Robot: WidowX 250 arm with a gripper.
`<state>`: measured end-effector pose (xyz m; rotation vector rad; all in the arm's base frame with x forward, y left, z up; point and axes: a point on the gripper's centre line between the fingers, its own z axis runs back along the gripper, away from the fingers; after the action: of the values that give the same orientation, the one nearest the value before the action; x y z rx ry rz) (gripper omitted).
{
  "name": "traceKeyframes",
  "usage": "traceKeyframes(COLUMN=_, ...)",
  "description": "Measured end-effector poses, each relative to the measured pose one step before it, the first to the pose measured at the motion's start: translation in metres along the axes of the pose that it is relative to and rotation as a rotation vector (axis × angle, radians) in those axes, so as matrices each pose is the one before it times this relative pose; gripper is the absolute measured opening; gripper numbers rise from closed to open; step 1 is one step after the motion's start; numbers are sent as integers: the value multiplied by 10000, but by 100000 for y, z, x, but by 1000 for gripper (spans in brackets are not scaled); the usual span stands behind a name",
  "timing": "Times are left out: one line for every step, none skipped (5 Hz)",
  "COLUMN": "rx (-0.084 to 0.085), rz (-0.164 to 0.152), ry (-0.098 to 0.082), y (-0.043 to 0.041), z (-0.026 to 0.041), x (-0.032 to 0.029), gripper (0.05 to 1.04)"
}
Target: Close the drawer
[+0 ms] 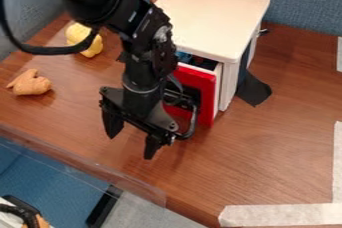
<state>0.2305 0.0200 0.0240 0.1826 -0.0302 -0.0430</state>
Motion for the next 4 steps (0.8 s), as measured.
traceKeyframes(rx=10, rz=42, ry=46, y=10, z=-251, x=524, gripper=1000)
traceKeyframes(rx=133, rz=-54, ry=74, y=-68, z=-522, x=236, gripper=1000)
traceKeyframes(rx=37, rz=81, ry=-117, y=17, z=-17, x=957, gripper=1000)
traceKeyframes(rx=3, rz=22, ry=-18, y=-45, z=-39, x=383, gripper=1000)
